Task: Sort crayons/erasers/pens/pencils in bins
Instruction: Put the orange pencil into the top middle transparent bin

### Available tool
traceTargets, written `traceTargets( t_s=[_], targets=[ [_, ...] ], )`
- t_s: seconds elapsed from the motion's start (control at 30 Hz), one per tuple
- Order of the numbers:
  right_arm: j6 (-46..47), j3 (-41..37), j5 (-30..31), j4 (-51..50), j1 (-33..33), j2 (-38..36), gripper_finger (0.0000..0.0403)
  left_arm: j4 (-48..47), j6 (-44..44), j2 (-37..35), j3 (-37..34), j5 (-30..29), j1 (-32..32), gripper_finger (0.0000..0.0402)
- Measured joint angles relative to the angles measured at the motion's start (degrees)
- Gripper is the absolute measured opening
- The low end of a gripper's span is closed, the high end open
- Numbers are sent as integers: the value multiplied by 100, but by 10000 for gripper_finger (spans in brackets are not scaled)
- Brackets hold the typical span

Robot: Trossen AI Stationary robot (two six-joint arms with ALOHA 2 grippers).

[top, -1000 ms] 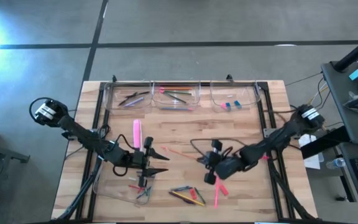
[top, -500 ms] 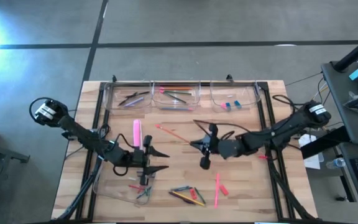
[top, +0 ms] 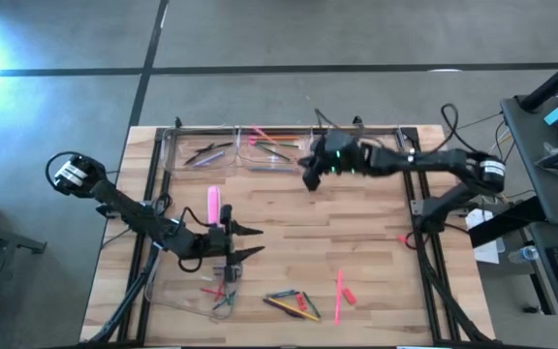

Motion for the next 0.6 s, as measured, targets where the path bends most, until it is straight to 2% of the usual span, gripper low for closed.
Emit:
traceTargets(
  t_s=[0.07,0.27,0.47,0.6],
  targets=[
    [-99,350,-314,-303,-324,156,13,-125,-7,-8,-1,-16,23,163],
    [-1028,1709,-327,-2184,-799,1071,13,-578,-292,-144,-5,-23,98,207],
    [-1568,3075,261,-3873,-893,2094,13,-813,-301,-286,-9,-32,108,228],
    [-1610,3722,255,-4485,-895,2534,13,-842,-302,-281,-16,-34,119,228]
  ],
)
